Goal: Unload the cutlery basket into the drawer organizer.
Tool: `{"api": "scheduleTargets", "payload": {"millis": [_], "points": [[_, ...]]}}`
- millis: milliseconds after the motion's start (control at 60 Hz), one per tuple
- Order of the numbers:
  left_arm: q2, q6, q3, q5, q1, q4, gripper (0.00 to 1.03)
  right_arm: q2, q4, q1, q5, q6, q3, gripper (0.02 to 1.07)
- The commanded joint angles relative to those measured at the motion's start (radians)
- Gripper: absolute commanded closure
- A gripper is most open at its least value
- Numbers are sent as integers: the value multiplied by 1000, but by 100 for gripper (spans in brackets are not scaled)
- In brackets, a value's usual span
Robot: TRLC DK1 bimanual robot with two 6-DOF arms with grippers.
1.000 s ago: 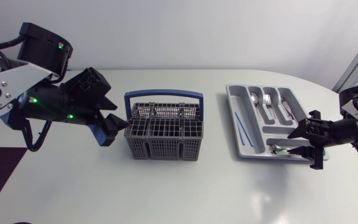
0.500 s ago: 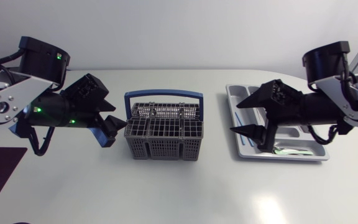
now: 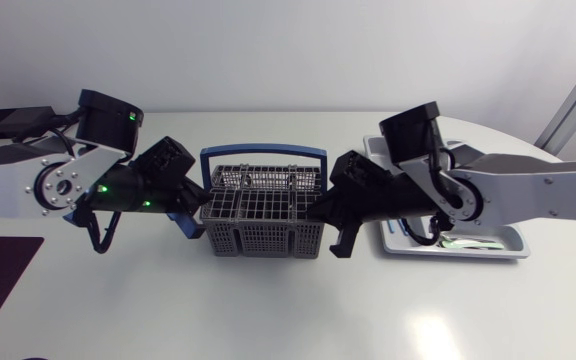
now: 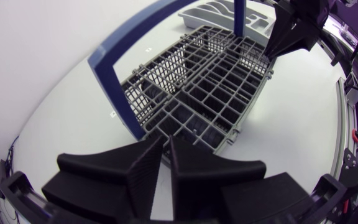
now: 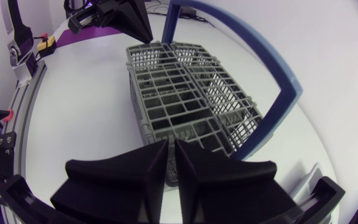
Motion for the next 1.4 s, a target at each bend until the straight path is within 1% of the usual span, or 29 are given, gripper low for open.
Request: {"api": "scheduleTargets", "payload": {"millis": [0, 133, 233, 367, 750, 1050, 1250, 1383], "points": [[57, -22, -32, 6, -1, 24, 88, 45, 19, 10, 14, 29, 7, 102], [126, -22, -29, 6, 3, 52, 88, 71, 24, 10, 30, 19, 13, 102], [135, -21, -30, 11, 5, 54, 88, 68, 22, 5, 38, 19, 21, 102], [117, -22, -38, 43, 5, 52, 88, 62, 24, 1, 64, 3, 24, 102], [52, -22, -84, 43, 5, 51, 89, 127, 22, -28, 61, -11, 79, 102], [43, -21, -63, 43, 28, 54, 89, 71, 16, 34, 83, 1, 30, 102], [62, -22, -50, 43, 28, 64, 88, 55, 16, 50, 87, 15, 27, 102], [72, -22, -46, 43, 26, 69, 89, 47, 19, 61, 110, 16, 18, 102]]}}
